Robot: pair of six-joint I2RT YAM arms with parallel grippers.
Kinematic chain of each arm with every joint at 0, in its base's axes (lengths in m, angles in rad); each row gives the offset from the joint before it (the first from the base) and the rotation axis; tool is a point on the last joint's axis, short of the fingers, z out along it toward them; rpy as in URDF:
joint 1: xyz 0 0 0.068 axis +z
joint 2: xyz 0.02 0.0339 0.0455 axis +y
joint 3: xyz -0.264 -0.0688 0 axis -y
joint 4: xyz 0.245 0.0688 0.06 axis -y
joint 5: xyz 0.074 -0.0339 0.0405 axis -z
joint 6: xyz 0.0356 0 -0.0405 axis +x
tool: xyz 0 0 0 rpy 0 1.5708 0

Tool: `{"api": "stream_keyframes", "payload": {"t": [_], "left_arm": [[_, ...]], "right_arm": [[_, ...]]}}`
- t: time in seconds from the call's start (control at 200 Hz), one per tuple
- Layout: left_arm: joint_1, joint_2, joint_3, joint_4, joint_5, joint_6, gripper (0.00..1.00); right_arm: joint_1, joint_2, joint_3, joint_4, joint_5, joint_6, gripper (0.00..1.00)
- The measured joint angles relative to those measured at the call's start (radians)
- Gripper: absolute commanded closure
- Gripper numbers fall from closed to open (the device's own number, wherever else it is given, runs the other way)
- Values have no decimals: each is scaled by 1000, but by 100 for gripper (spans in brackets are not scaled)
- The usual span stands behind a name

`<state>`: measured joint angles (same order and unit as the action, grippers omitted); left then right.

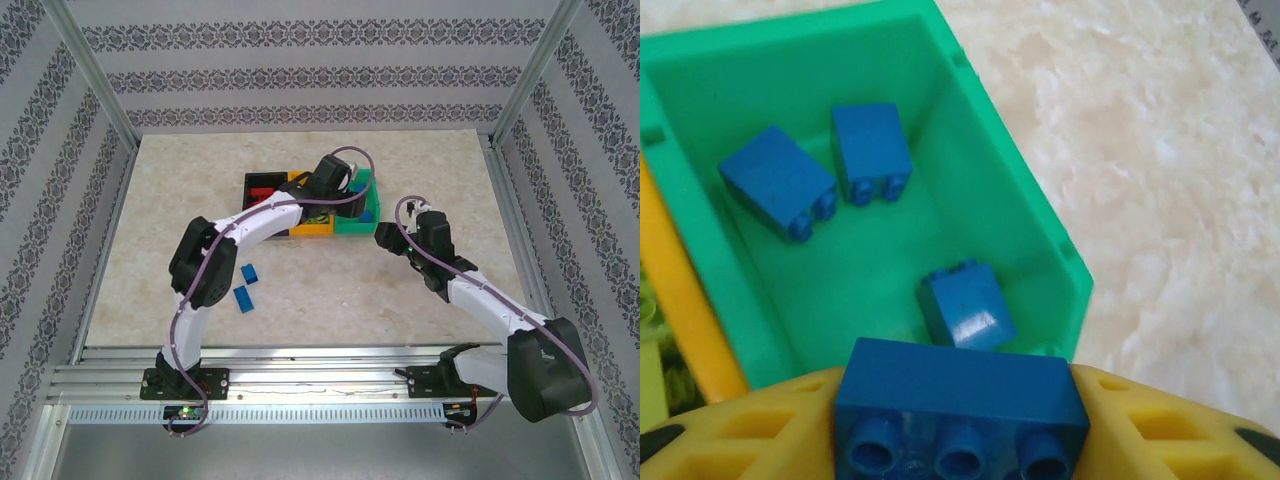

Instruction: Sort the legos into containers by color

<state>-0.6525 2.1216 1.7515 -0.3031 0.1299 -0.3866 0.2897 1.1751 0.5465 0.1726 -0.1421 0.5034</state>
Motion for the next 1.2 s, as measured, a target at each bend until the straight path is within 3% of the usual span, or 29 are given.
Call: {"api": "stream_keyframes", "payload": {"t": [0.135, 0.31, 0.545, 0.764, 0.989, 1.204], "left_arm": [[0, 59, 101, -16, -19, 14, 36], [0, 37, 82, -11, -23, 25, 34], [0, -227, -341, 89, -38, 27, 34], [4, -557, -750, 156, -123, 9, 32], [29, -776, -990, 143, -214, -46, 30], [88, -934, -1117, 92, -254, -122, 30]], "right_arm": [[0, -2, 0, 5, -24, 4, 43], [0, 0, 0, 5, -50, 11, 43], [6, 19, 0, 13, -72, 15, 42], [49, 77, 3, 18, -84, 14, 41], [53, 151, 18, 19, -97, 14, 41], [55, 177, 29, 20, -114, 14, 41]]}}
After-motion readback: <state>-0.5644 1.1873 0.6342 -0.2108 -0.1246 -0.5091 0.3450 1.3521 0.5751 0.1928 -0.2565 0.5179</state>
